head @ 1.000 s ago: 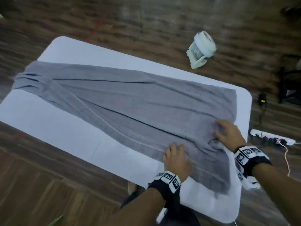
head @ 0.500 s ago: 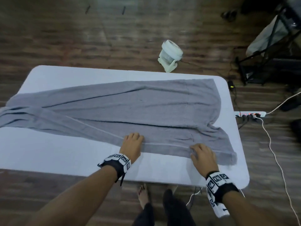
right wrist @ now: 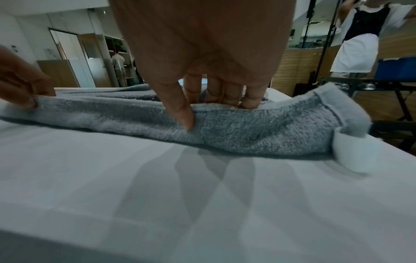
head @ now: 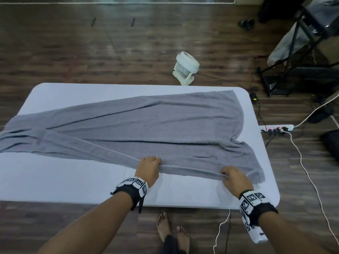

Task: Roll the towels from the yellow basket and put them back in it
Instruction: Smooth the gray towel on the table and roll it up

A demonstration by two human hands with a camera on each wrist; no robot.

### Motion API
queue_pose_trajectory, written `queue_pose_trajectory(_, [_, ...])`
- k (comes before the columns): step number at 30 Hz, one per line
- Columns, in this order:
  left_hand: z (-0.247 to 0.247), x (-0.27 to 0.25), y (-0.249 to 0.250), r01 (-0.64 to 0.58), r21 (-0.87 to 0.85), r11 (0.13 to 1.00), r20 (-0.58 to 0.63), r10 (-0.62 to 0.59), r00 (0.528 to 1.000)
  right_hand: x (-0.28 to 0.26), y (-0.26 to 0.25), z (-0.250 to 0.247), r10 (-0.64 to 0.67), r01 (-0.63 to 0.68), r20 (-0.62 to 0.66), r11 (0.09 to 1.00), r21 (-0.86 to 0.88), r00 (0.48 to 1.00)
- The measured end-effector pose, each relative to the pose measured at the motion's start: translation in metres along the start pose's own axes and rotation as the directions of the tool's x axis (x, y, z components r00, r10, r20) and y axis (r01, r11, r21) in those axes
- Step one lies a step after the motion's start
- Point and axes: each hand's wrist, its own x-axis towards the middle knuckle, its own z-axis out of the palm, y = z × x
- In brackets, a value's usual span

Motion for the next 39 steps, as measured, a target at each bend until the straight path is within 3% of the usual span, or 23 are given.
queue_pose_trajectory(11, [-0.002, -0.042, 0.004, 0.033, -0.122, 0.992, -0.03, -0.037, 0.999, -0.054, 0.017, 0.017, -0.032, 0.046, -0.1, 0.989, 0.138, 0.994])
queue_pose_trajectory(15, [-0.003, -0.056, 0.006, 0.021, -0.125, 0.992, -0.04, -0.026, 0.999, -0.078, 0.015, 0.021, -0.084, 0.093, -0.066, 0.984, 0.149, 0.994])
queue_pose_trajectory(21, [0.003, -0.083, 0.006, 0.02, -0.132, 0.991, -0.024, -0.023, 0.999, -0.11, 0.023, 0.044, -0.043, 0.044, -0.01, 0.981, 0.191, 0.999])
queue_pose_trajectory(26, [0.013, -0.1, 0.009, -0.007, -0.126, 0.992, 0.028, 0.011, 1.0, -0.122, 0.025, 0.064, -0.021, 0.0, 0.153, 0.99, 0.141, 0.988])
queue_pose_trajectory(29, [0.016, -0.102, 0.008, 0.008, -0.128, 0.992, 0.026, -0.005, 1.0, -0.116, -0.005, 0.071, -0.113, 0.1, 0.114, 0.988, 0.119, 0.987])
queue_pose_trajectory(34, [0.013, -0.098, 0.004, -0.012, -0.139, 0.99, 0.042, 0.018, 0.999, -0.086, -0.119, 0.073, -0.341, 0.307, 0.126, 0.923, 0.234, 0.931])
queue_pose_trajectory(39, [0.002, -0.095, -0.002, -0.01, -0.232, 0.973, 0.081, 0.029, 0.996, -0.067, -0.182, 0.083, -0.283, 0.238, 0.16, 0.938, 0.25, 0.946])
